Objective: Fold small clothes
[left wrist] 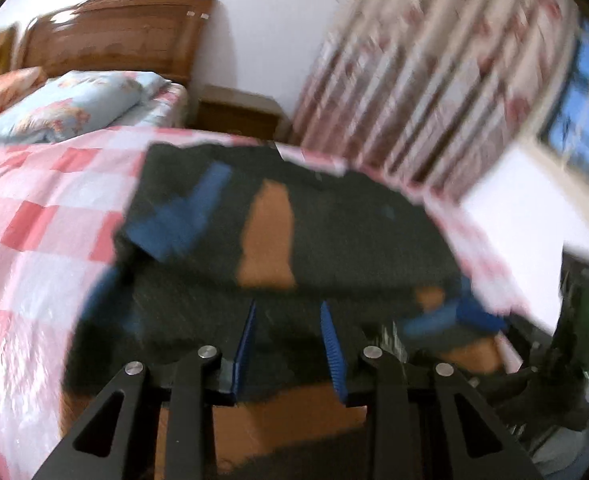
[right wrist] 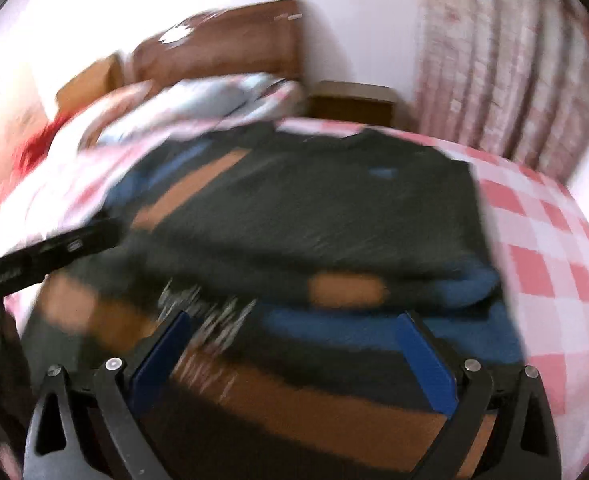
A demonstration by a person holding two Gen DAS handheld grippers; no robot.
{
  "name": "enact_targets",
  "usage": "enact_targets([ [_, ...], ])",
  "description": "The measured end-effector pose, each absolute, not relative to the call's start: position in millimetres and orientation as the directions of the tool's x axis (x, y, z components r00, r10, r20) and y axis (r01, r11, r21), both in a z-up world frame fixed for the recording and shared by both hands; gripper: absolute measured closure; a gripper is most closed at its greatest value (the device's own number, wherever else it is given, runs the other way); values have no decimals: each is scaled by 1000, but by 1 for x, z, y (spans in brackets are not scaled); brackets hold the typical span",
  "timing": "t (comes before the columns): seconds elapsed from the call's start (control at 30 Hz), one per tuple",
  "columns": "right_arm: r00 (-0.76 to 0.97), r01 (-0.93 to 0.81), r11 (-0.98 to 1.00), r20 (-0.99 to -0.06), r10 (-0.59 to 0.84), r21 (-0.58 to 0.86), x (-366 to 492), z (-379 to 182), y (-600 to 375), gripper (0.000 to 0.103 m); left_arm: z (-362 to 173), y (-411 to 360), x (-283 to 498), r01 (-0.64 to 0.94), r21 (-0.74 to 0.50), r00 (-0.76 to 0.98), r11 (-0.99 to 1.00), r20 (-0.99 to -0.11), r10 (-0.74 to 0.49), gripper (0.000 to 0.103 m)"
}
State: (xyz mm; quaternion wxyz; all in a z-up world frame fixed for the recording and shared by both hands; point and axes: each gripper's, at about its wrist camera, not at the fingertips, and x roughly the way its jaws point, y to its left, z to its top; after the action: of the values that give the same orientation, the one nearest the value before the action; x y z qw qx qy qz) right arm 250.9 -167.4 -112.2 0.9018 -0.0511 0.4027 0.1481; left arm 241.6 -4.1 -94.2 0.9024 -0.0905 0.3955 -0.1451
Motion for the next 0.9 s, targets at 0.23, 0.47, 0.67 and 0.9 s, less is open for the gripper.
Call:
enact_targets([
  [0.23,603,-245,969,-787,131,-26,250,-126,-176,0,-113,4,238,202,-201,611,958,-739,-284,71],
  [0.47,628,-55,997,-774,81,60,230,-126,-256,0,-117,63,224,95,-332,639,938,-703,-313,74],
  [0.67,618,-80,997,-783,67,23,226,-126,-250,0,-114,61,213,27,-193,662,981,-731,-162,75],
  [0.9,605,-105,994,-793,71,8,229,-128,-252,0,-117,87,205,-8,-248,664,969,-726,-180,81],
])
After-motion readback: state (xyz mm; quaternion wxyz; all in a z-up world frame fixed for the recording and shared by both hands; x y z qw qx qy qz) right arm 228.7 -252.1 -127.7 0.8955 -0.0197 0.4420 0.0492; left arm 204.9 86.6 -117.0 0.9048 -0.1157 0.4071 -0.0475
